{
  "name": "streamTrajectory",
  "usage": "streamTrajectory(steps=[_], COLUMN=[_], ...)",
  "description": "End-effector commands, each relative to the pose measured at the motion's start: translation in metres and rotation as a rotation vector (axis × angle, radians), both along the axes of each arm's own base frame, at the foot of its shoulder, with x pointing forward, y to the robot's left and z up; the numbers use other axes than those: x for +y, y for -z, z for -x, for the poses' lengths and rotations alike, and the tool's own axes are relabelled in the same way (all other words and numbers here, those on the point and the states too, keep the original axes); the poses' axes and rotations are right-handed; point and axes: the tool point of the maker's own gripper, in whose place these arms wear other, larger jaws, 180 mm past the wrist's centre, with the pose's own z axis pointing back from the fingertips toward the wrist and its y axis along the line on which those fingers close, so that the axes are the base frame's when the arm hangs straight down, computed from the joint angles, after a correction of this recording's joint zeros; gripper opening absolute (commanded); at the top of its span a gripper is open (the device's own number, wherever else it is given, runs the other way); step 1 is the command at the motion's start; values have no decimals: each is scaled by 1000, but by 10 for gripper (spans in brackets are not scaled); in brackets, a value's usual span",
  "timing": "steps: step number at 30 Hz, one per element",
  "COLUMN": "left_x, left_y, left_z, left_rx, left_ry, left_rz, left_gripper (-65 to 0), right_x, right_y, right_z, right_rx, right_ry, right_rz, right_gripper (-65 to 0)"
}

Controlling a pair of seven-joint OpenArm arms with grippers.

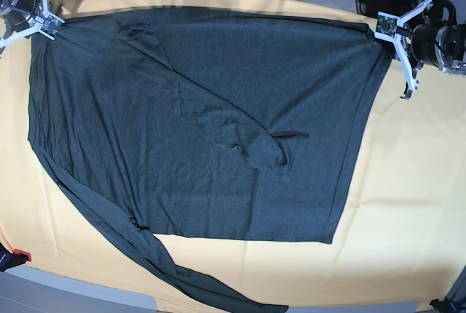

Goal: Fold the T-shirt properly
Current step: 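Pull the held edge with both grippers away from the hem, straightening the shirt, then lower the edge onto the table and open the left gripper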

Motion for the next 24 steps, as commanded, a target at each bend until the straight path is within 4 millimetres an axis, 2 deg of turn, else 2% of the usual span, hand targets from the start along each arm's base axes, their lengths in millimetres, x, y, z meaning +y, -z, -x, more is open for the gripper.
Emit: streamTrajectory(steps=[1, 6, 11, 14, 19, 24], left_x=[1, -14, -24, -27, -24, -18], left_y=[-4, 0, 8, 12, 18, 14], left_z=[-5, -6, -18, -33, -64, -94], left_rx=[-21, -22, -87, -148, -266, -422], left_ry=[4, 18, 76, 50, -7, -37], left_rz=[-5, 41, 40, 53, 48, 27], left_gripper=[-650, -650, -650, -650, -650, -650], right_x=[-1, 9, 15, 18, 13, 12], right_y=[-6, -8, -10, -14, -22, -25], right_z=[-6, -11, -16, -25, -50, -64], right_rx=[-27, -57, -86, -122, -197, -232], right_ry=[-7, -34, -49, -57, -45, -45], right_rz=[10, -38, -71, -95, -97, -135], right_gripper=[-650, -650, -650, -650, -650, -650])
